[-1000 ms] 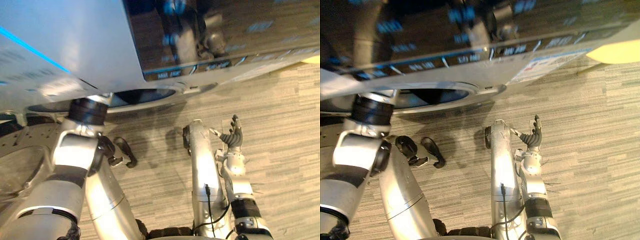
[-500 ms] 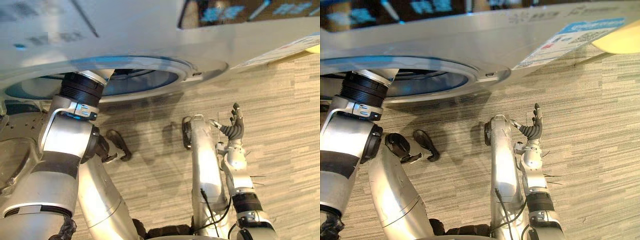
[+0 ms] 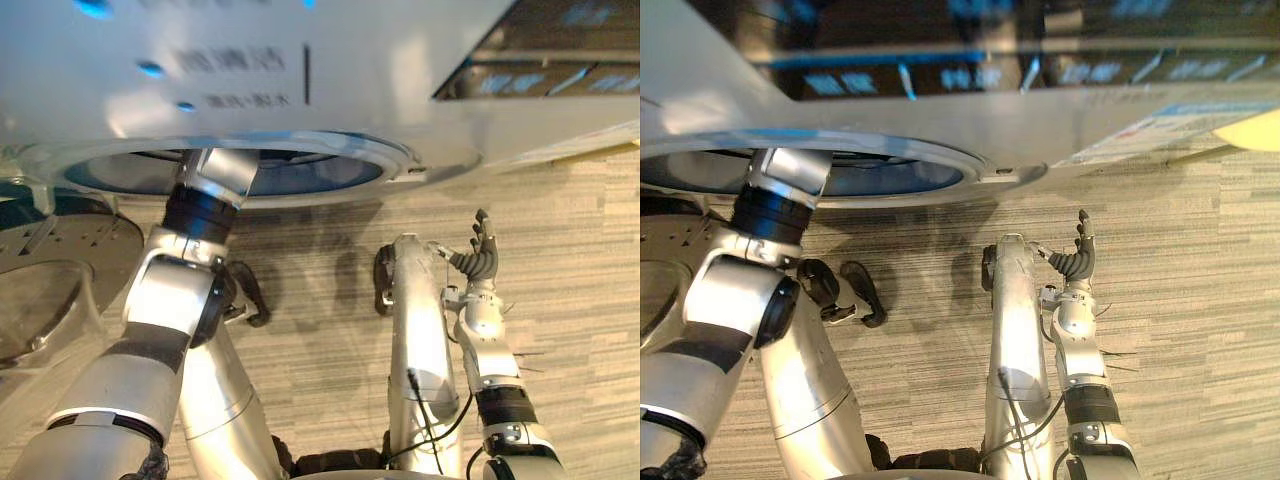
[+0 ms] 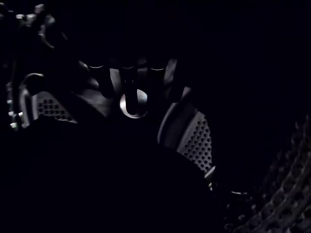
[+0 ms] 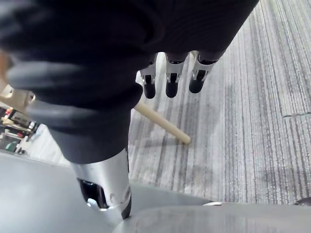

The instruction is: Pick up the laundry basket with both hands and put the clothes into the washing machine.

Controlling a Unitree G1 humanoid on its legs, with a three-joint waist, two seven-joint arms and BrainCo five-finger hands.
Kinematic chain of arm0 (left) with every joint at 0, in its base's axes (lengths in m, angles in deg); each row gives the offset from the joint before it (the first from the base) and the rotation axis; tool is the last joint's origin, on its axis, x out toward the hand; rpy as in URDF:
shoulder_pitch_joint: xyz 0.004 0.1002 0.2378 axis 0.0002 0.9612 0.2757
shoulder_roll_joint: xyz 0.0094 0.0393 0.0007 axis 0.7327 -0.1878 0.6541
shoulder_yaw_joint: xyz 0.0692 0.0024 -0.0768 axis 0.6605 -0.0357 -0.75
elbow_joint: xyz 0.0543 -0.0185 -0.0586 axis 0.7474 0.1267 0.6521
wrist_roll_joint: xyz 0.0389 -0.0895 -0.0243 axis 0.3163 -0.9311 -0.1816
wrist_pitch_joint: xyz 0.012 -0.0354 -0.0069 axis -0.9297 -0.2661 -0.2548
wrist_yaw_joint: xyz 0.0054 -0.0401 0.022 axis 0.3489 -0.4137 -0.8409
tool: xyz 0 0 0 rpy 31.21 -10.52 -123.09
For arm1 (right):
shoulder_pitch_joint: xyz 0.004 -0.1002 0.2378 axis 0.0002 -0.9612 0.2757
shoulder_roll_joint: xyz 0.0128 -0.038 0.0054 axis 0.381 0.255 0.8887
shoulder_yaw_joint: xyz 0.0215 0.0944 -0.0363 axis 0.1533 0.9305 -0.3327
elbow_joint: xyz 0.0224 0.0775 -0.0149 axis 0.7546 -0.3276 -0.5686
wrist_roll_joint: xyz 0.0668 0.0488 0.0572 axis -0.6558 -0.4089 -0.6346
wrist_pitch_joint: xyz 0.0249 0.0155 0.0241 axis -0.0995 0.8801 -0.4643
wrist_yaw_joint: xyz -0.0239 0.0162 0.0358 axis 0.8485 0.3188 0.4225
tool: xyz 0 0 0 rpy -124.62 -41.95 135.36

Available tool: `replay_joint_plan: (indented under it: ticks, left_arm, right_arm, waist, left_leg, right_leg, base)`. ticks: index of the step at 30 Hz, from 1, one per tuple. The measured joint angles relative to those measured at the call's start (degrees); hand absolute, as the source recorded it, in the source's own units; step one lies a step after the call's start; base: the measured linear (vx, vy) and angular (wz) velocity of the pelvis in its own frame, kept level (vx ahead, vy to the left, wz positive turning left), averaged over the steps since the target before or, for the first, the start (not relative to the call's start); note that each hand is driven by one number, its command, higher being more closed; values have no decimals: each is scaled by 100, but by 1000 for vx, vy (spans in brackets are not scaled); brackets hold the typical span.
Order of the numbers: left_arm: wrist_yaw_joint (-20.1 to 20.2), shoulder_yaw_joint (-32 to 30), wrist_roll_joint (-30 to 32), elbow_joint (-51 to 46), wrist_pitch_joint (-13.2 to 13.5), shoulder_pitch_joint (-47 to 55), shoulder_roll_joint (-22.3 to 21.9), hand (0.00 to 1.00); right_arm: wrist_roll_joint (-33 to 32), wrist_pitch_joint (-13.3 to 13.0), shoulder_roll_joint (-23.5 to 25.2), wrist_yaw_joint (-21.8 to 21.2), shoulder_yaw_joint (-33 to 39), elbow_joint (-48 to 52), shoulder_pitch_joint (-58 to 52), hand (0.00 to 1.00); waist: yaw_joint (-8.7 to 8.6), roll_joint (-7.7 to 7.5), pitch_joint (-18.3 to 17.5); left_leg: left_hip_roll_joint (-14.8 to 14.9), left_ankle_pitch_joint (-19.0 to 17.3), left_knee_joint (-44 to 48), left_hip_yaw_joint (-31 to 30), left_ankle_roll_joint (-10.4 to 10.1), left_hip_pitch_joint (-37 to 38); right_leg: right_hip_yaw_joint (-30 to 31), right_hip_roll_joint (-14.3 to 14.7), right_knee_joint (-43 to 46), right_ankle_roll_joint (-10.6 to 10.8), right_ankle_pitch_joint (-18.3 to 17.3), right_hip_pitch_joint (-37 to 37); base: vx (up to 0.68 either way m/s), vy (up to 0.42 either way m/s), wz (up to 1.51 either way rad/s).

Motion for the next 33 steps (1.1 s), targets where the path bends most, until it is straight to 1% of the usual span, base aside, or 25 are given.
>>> replay_joint_plan:
  ticks: [1,2,3,4,5,7,9,10,11,13,15,16,17,18,19,20,21,23,24,26,28,30,31,32,33]
  left_arm:
    - [85,-24,-195,-68,38,571,-190,0]
    - [201,-63,-392,-126,50,1220,-372,0]
    - [255,-56,-470,-136,65,1545,-483,0]
    - [306,-55,-594,-157,116,2060,-633,0]
    - [456,-45,-789,-179,160,2822,-823,0]
    - [656,-48,-895,-180,177,3515,-897,0]
    - [1032,-56,-1096,-111,232,4495,-935,0]
    - [1116,-67,-1101,-50,256,4674,-937,0]
    - [1270,-119,-1101,154,272,5044,-947,0]
    - [1356,-253,-1101,422,279,5316,-1000,0]
    - [1389,-606,-1097,988,277,5624,-1077,0]
    - [1388,-678,-1096,1128,276,5669,-1075,0]
    - [1386,-840,-1094,1437,273,5733,-1075,0]
    - [1381,-887,-1084,1567,271,5746,-1066,0]
    - [1380,-1053,-1041,1879,270,5752,-1069,0]
    - [1380,-1147,-977,2091,269,5759,-1054,0]
    - [1377,-1214,-960,2210,272,5765,-1054,0]
    - [1372,-1360,-817,2588,274,5757,-1046,0]
    - [1370,-1405,-786,2681,276,5755,-1049,0]
    - [1346,-1530,-729,2901,277,5759,-997,0]
    - [1345,-1528,-705,2987,278,5750,-932,0]
    - [1344,-1528,-650,3009,285,5635,-883,0]
    - [1343,-1529,-649,3002,323,5596,-874,0]
    - [1341,-1529,-645,2999,354,5580,-876,0]
    - [1339,-1549,-636,2984,401,5559,-883,0]
  right_arm:
    - [0,74,77,-77,12,-2,-70,0]
    - [0,117,202,-150,11,-2,-167,0]
    - [0,124,261,-162,13,-9,-243,0]
    - [0,136,320,-207,8,-28,-384,0]
    - [-1,159,373,-268,12,-25,-584,0]
    - [2,204,399,-332,6,-36,-743,0]
    - [17,219,439,-436,-12,-44,-1075,0]
    - [46,219,442,-471,-29,-51,-1169,0]
    - [48,243,475,-513,-39,-196,-1362,0]
    - [48,301,474,-519,-27,-488,-1491,0]
    - [47,326,493,-535,-30,-871,-1669,0]
    - [47,322,489,-548,-29,-972,-1698,0]
    - [47,318,490,-591,-23,-1198,-1752,0]
    - [46,317,489,-610,-4,-1304,-1775,0]
    - [48,309,485,-640,70,-1608,-1786,0]
    - [48,293,475,-642,102,-1886,-1785,0]
    - [50,285,462,-649,148,-2057,-1778,0]
    - [57,266,389,-752,276,-2731,-1654,0]
    - [59,260,341,-758,288,-2896,-1608,0]
    - [62,279,223,-769,305,-3388,-1363,0]
    - [134,313,197,-766,307,-3559,-1213,0]
    - [178,326,202,-764,298,-3721,-1212,0]
    - [176,324,196,-763,274,-3792,-1202,0]
    - [175,324,178,-762,236,-3828,-1181,0]
    - [175,321,130,-762,173,-3860,-1183,0]
  waist:
    - [37,5,-8]
    - [96,24,-90]
    - [125,18,-190]
    - [196,25,-451]
    - [305,33,-722]
    - [345,51,-863]
    - [363,64,-1137]
    - [385,62,-1191]
    - [456,82,-1348]
    - [474,79,-1505]
    - [478,87,-1717]
    - [479,87,-1756]
    - [473,103,-1877]
    - [474,124,-1940]
    - [467,174,-2081]
    - [464,191,-2211]
    - [466,203,-2288]
    - [458,298,-2478]
    - [459,335,-2517]
    - [478,398,-2564]
    - [459,400,-2554]
    - [444,383,-2541]
    - [447,382,-2528]
    - [449,368,-2506]
    - [469,485,-2515]
  left_leg:
    - [-26,88,-378,15,-15,429]
    - [-86,170,-790,47,-79,884]
    - [-97,203,-1011,61,-109,1084]
    - [-100,261,-1299,79,-138,1271]
    - [-180,384,-1827,107,-179,1712]
    - [-228,516,-2355,125,-233,2253]
    - [-343,759,-3192,137,-289,3063]
    - [-381,822,-3402,141,-298,3266]
    - [-439,962,-3906,168,-321,3745]
    - [-496,1102,-4379,193,-323,4156]
    - [-553,1296,-5049,257,-329,4795]
    - [-571,1344,-5205,278,-320,4946]
    - [-588,1438,-5507,307,-325,5216]
    - [-591,1483,-5645,321,-315,5325]
    - [-597,1593,-5967,346,-314,5573]
    - [-633,1707,-6279,419,-298,5800]
    - [-673,1787,-6483,452,-293,5927]
    - [-758,2124,-7268,619,-259,6423]
    - [-779,2204,-7462,672,-253,6519]
    - [-809,2474,-8060,936,-220,6830]
    - [-837,2573,-8247,1105,-197,6903]
    - [-842,2564,-8090,1157,-185,6890]
    - [-838,2514,-7949,1155,-114,6868]
    - [-838,2448,-7859,1150,-14,6872]
    - [-770,2264,-7835,1132,131,6840]
  right_leg:
    - [-143,-53,-334,-60,8,466]
    - [-289,-109,-705,-106,13,967]
    - [-364,-134,-898,-159,32,1166]
    - [-460,-145,-1161,-206,56,1366]
    - [-621,-195,-1634,-267,91,1852]
    - [-816,-251,-2119,-327,133,2446]
    - [-1071,-376,-2885,-385,258,3342]
    - [-1132,-401,-3065,-380,286,3564]
    - [-1293,-435,-3539,-393,387,4074]
    - [-1411,-451,-3975,-382,491,4528]
    - [-1610,-459,-4646,-367,681,5193]
    - [-1638,-464,-4801,-352,725,5345]
    - [-1687,-461,-5128,-333,830,5627]
    - [-1729,-455,-5267,-318,885,5747]
    - [-1811,-438,-5653,-291,1027,6032]
    - [-1818,-429,-5976,-252,1148,6236]
    - [-1818,-427,-6169,-243,1231,6338]
    - [-1797,-376,-7008,-176,1632,6736]
    - [-1770,-339,-7249,-167,1768,6817]
    - [-1553,-219,-7914,-138,2212,6979]
    - [-1384,-201,-8093,-121,2409,6962]
    - [-1331,-229,-7871,-109,2502,6868]
    - [-1330,-242,-7614,-110,2575,6758]
    - [-1321,-242,-7539,-56,2650,6743]
    - [-1280,-205,-7705,71,2685,6921]
  base:
    - [130,-52,32]
    - [165,-67,34]
    - [144,-65,26]
    - [209,-67,26]
    - [194,-59,30]
    - [208,-56,36]
    - [245,-16,43]
    - [229,15,45]
    - [175,0,32]
    - [218,7,30]
    - [183,10,21]
    - [139,-1,14]
    - [95,-10,10]
    - [112,-9,12]
    - [129,10,5]
    - [127,23,2]
    - [102,36,0]
    - [87,66,-12]
    - [89,92,-35]
    - [56,63,-55]
    - [22,63,-48]
    - [-34,67,-23]
    - [-78,74,-11]
    - [-109,87,-14]
    - [-140,70,-4]
